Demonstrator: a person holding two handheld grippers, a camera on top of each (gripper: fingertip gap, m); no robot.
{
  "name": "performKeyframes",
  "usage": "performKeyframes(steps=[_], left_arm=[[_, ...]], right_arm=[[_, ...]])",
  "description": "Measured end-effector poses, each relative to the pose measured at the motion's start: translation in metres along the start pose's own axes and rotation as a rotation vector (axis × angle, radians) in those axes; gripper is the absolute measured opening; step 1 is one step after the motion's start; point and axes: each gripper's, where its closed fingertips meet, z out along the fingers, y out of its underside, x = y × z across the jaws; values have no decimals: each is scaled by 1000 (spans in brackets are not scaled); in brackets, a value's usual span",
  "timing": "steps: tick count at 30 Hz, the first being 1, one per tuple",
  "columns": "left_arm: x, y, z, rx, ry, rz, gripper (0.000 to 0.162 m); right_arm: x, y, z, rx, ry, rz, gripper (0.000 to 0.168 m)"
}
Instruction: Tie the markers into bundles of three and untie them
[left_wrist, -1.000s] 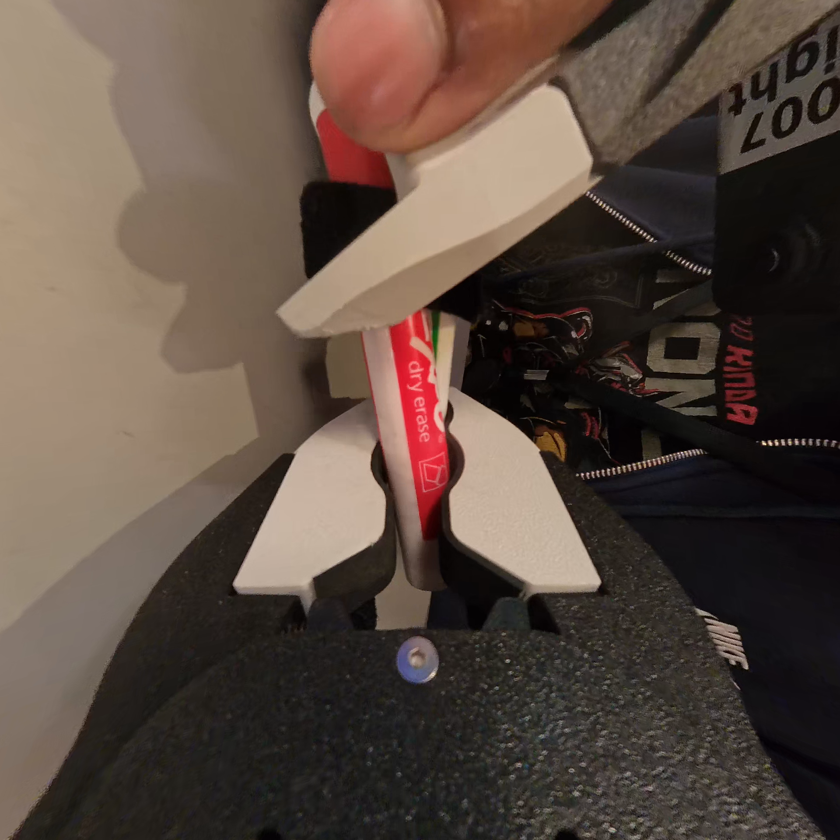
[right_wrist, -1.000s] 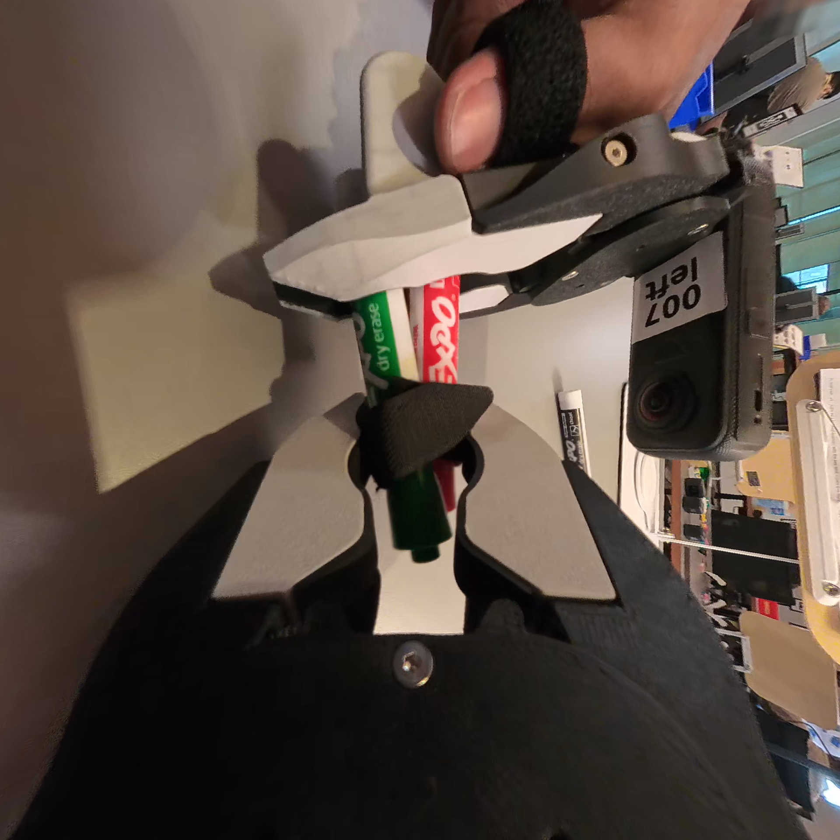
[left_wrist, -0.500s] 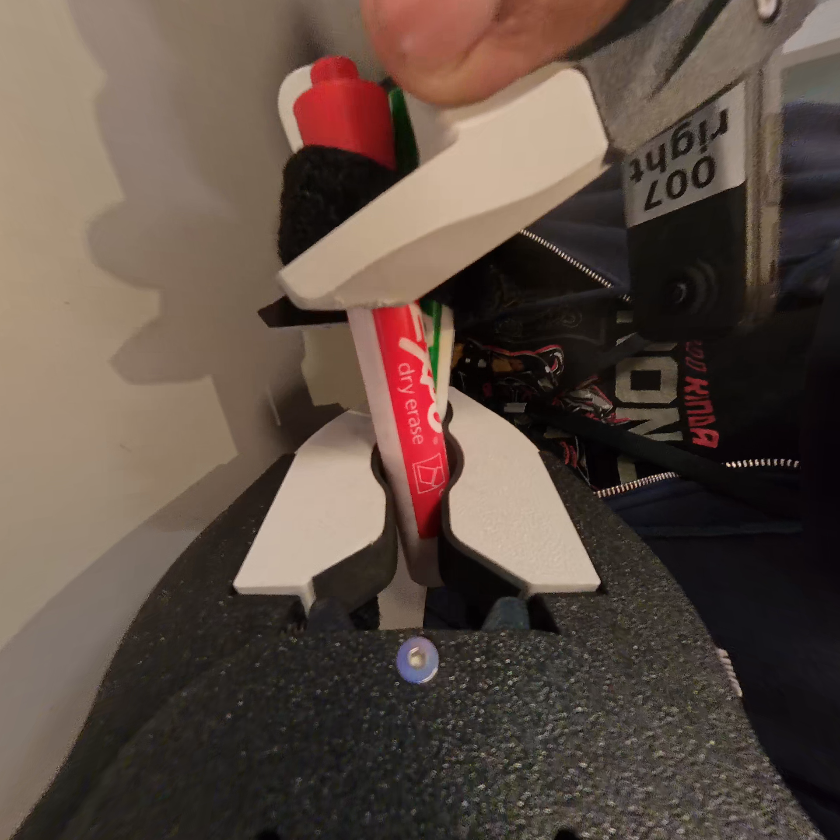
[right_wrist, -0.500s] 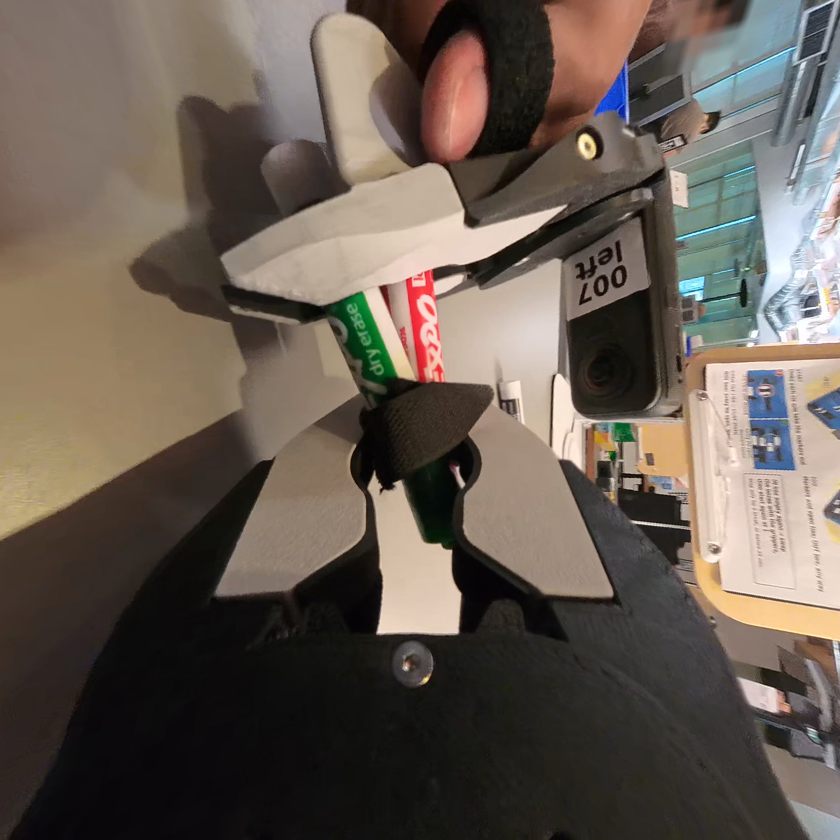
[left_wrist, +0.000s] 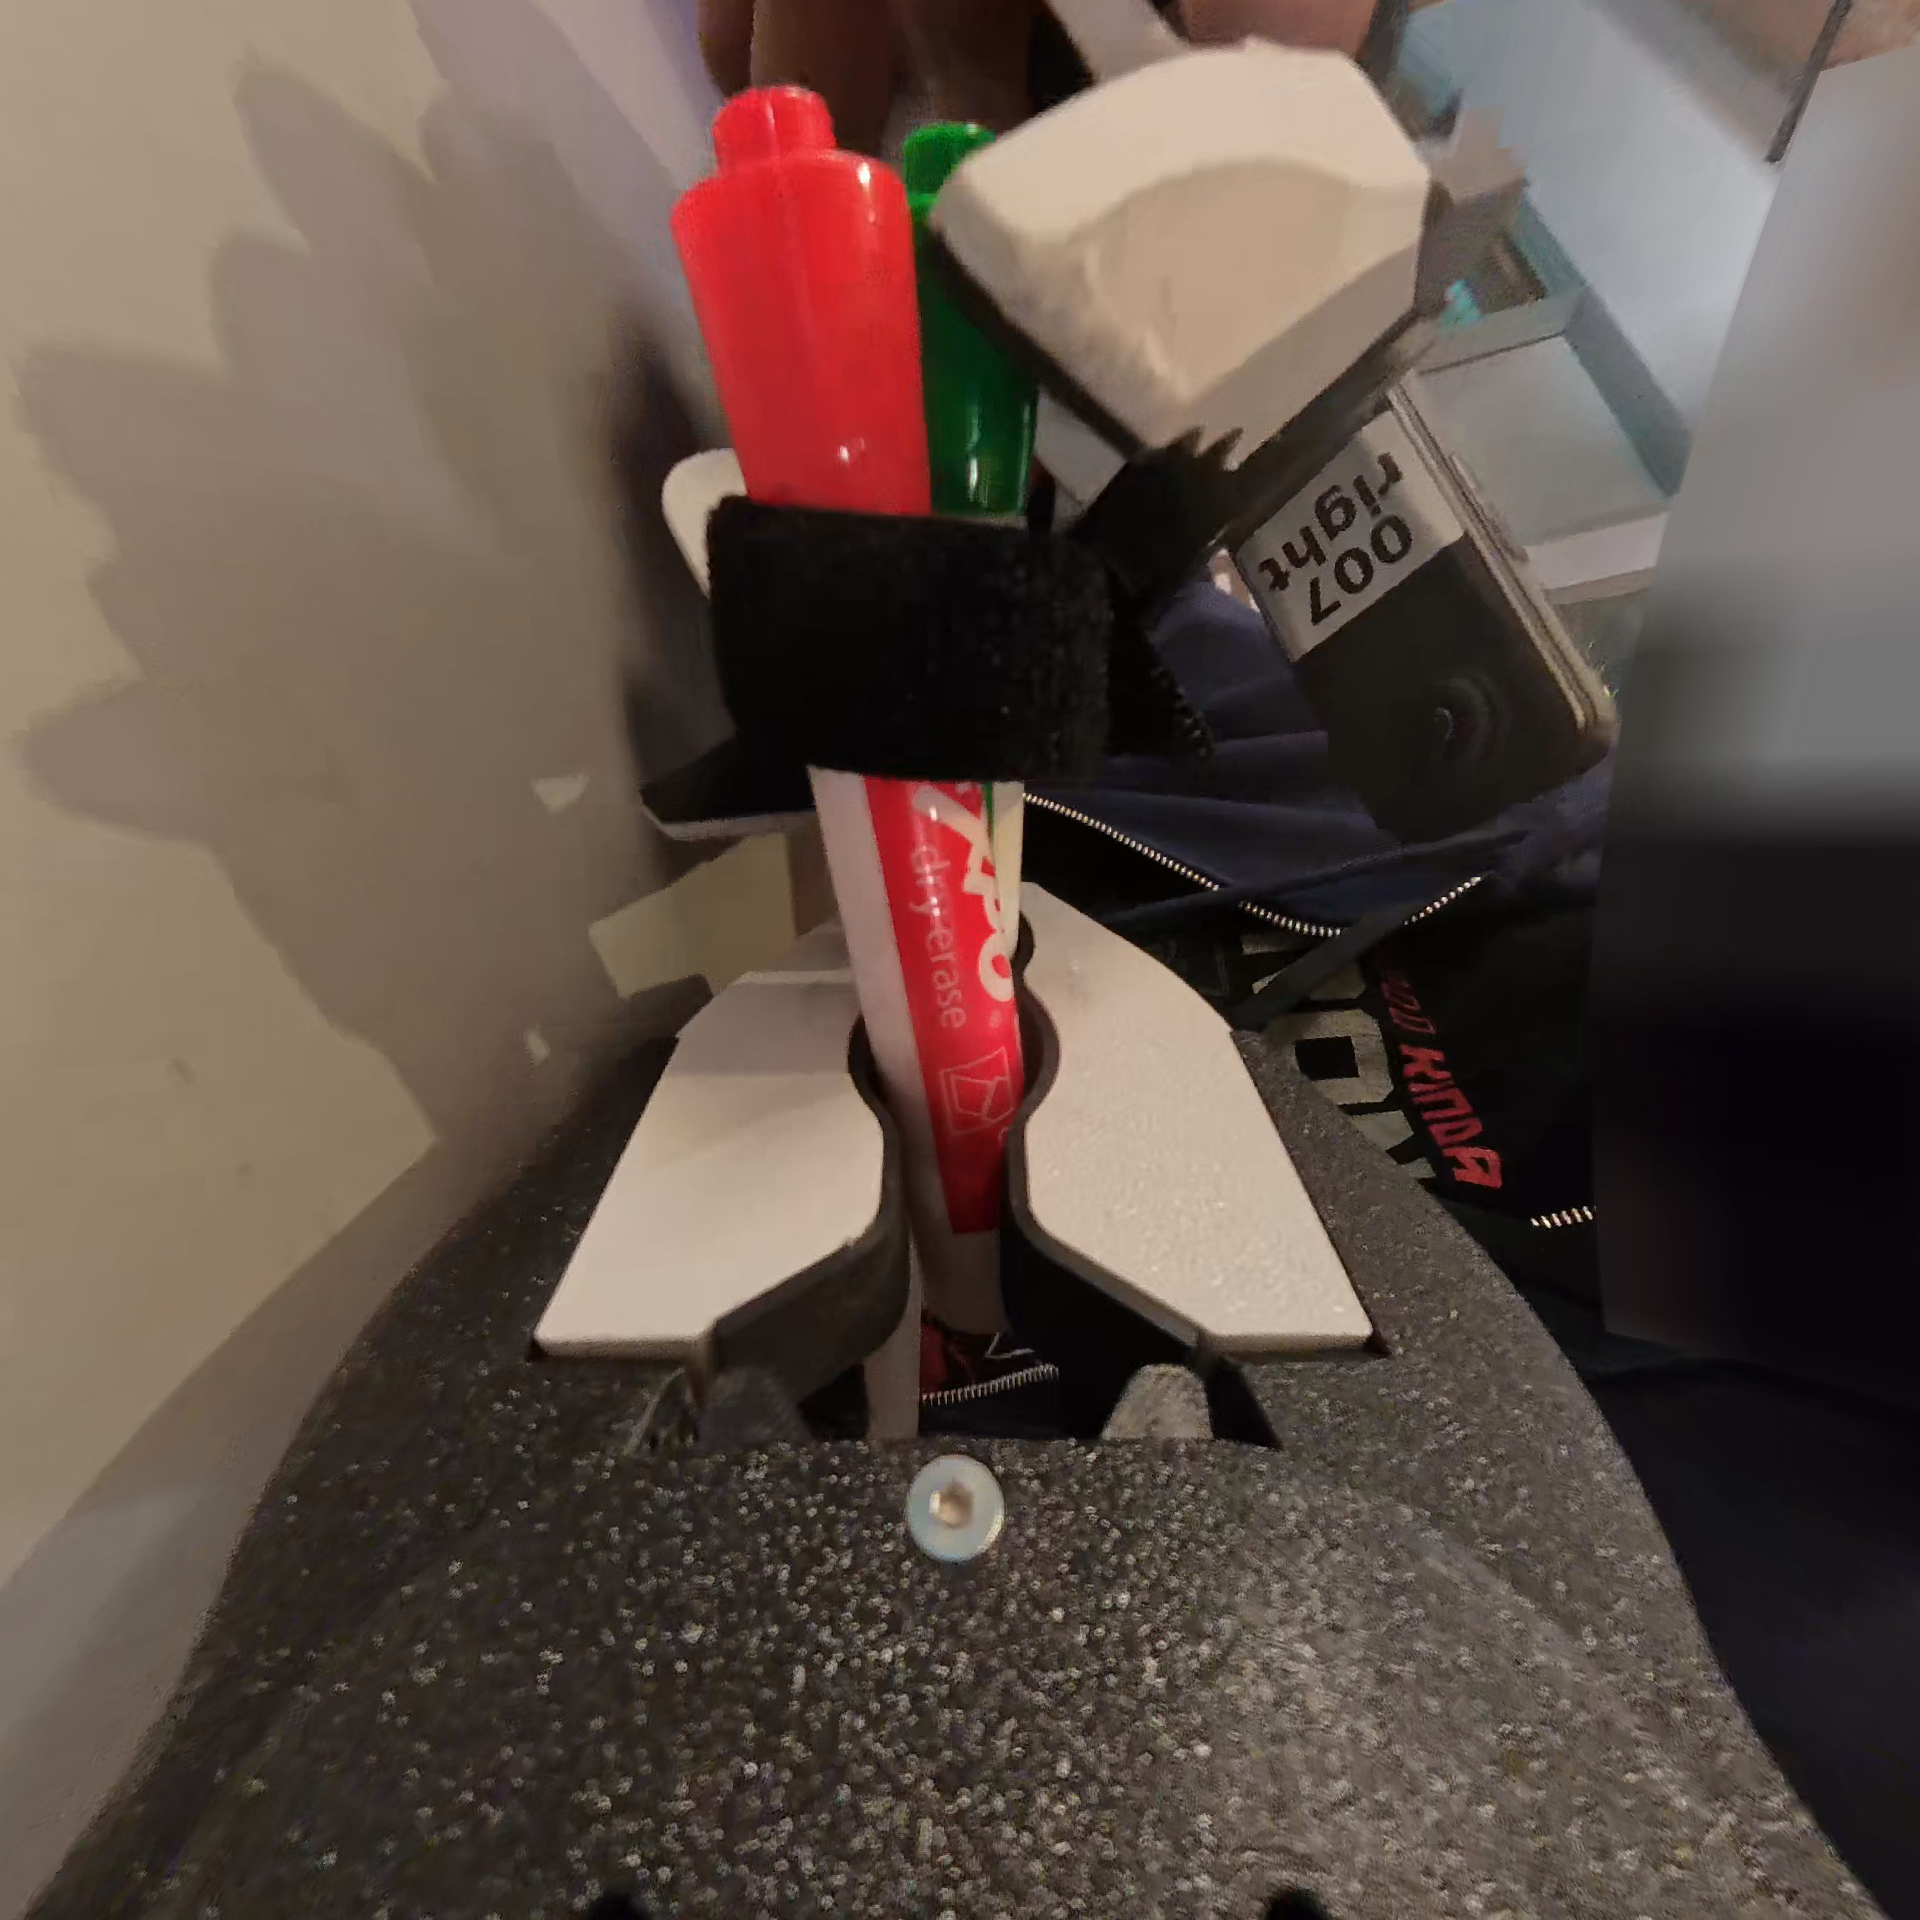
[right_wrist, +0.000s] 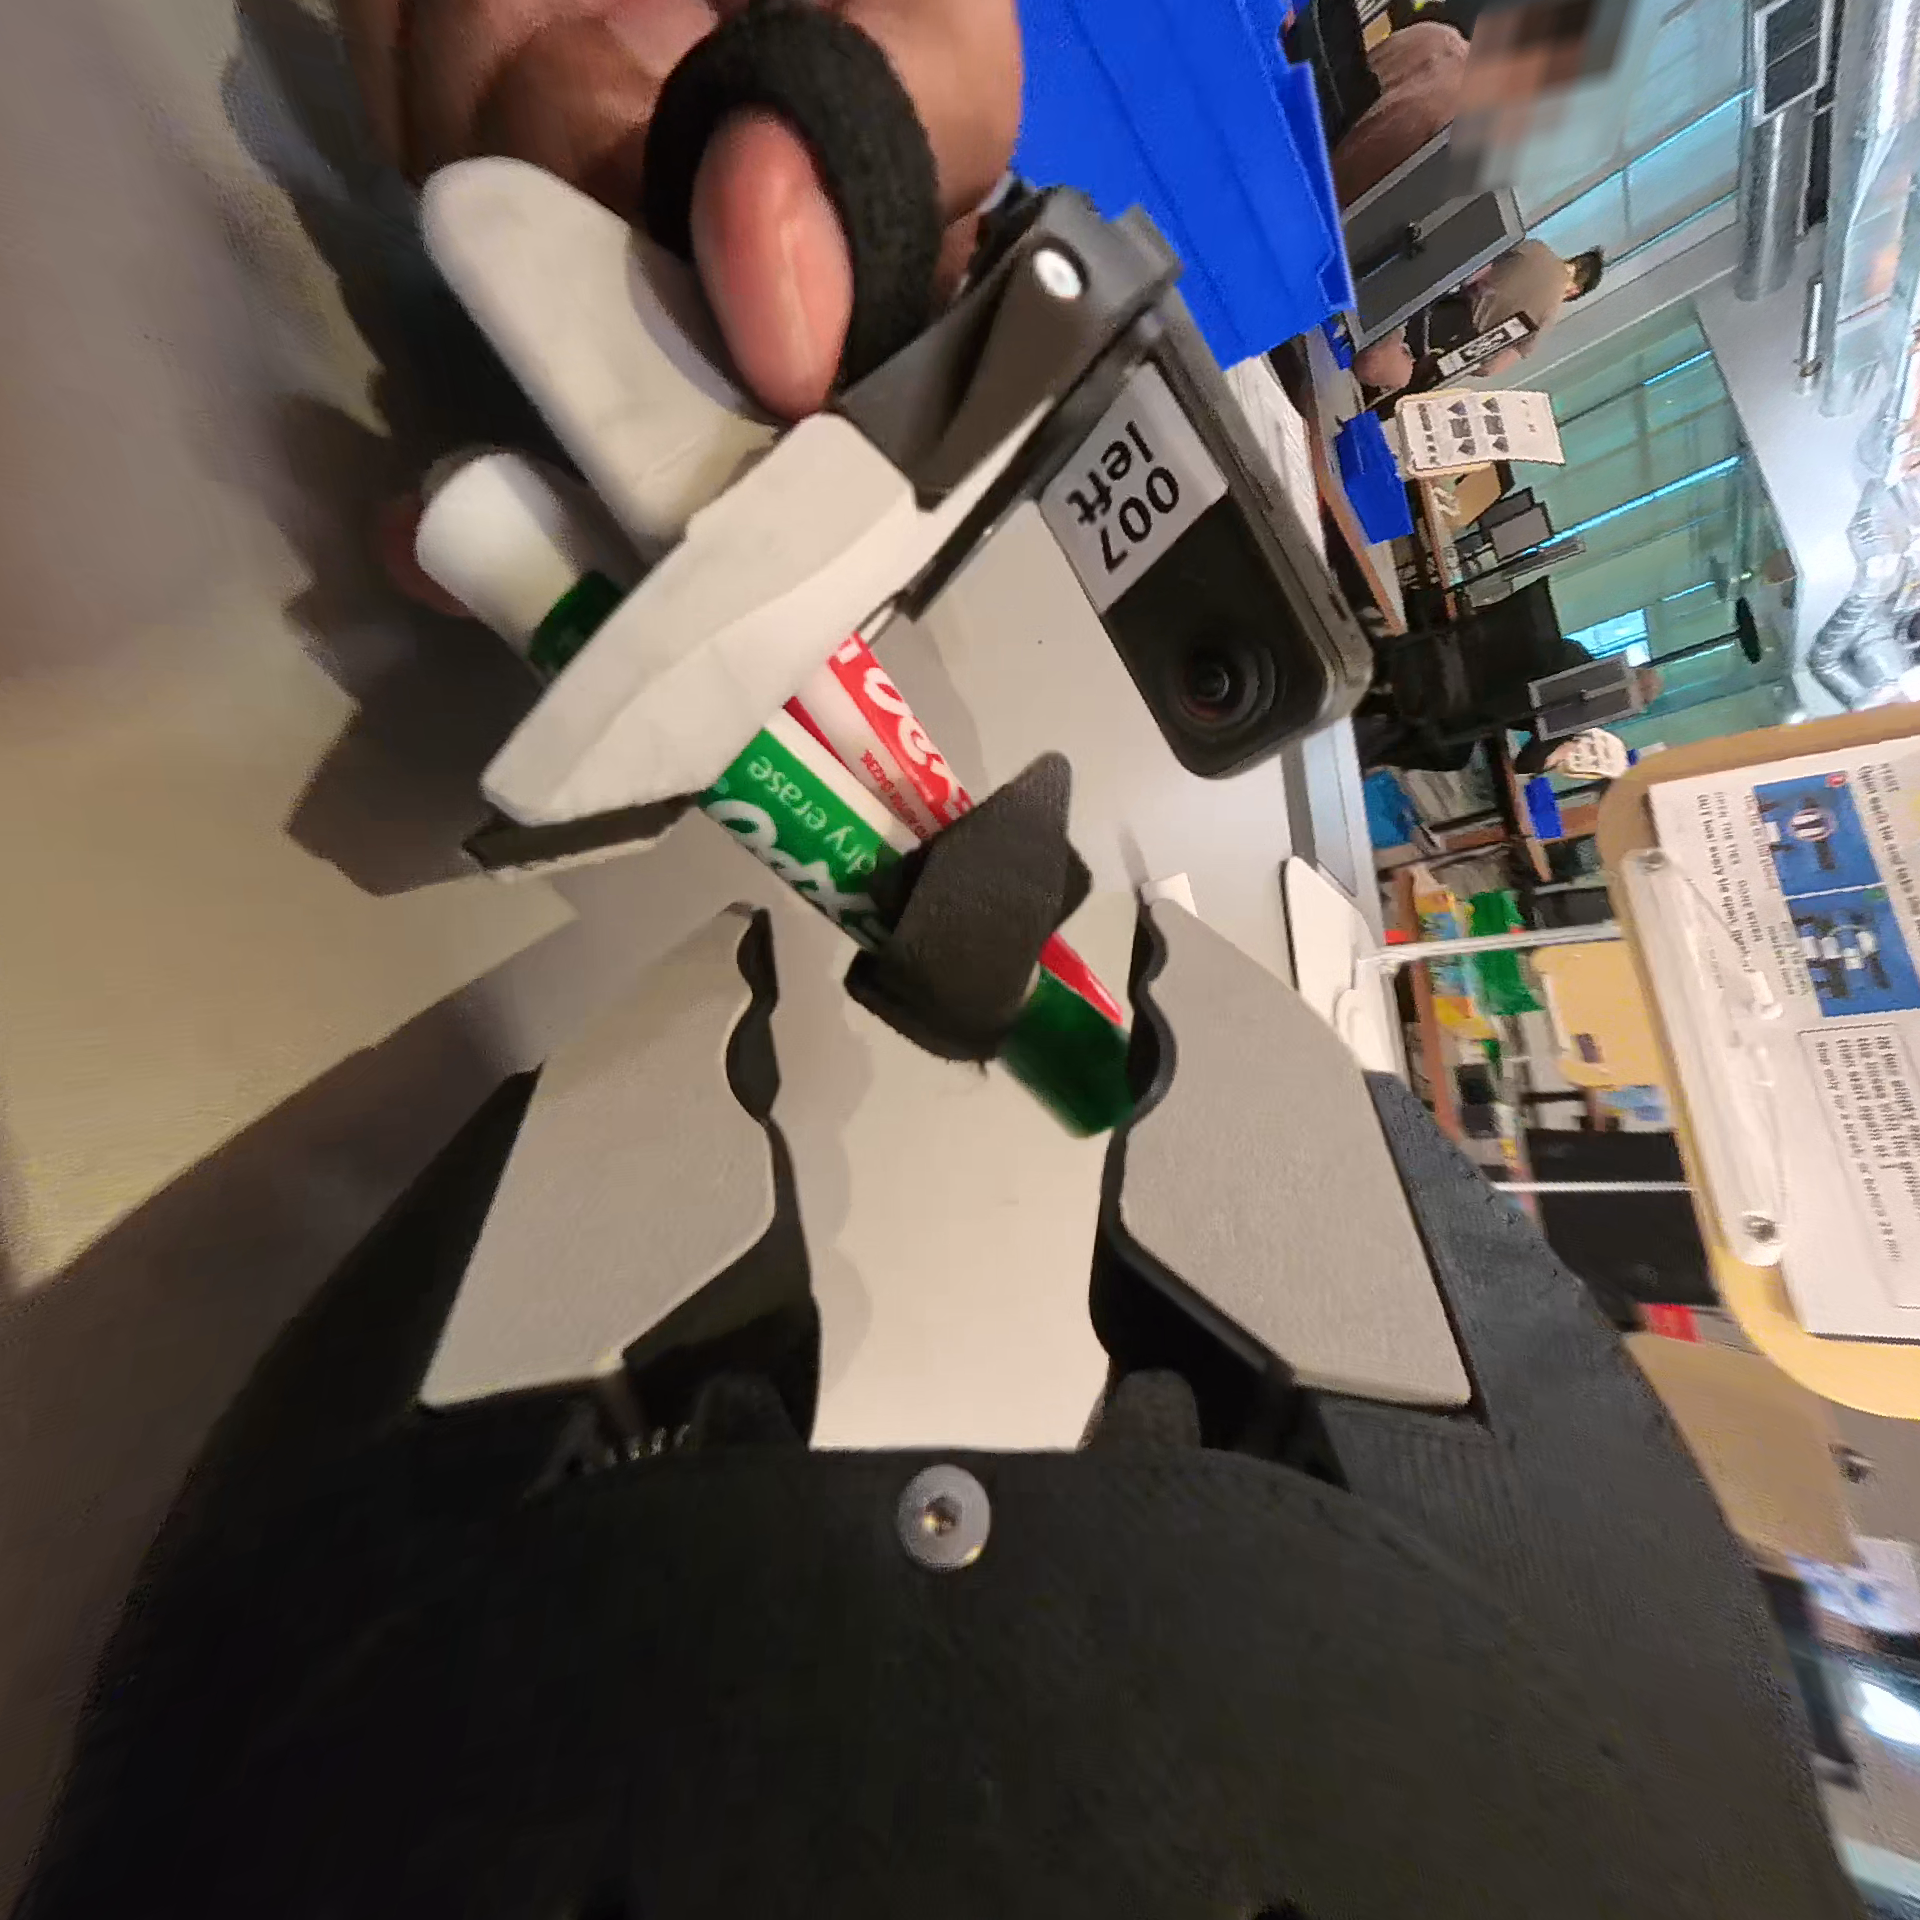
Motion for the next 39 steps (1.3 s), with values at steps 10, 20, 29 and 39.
performKeyframes(steps=[10,20,29,39], left_arm=[[13,-19,-4,226,24,59,16],[12,-13,3,234,55,22,16],[-1,-58,-28,388,46,-13,15],[-5,-108,-52,438,67,5,15]], right_arm=[[19,-9,-20,248,-164,506,70],[11,-10,-27,215,-138,286,70],[40,19,-10,258,-125,743,82],[93,47,16,424,-225,1197,78]])
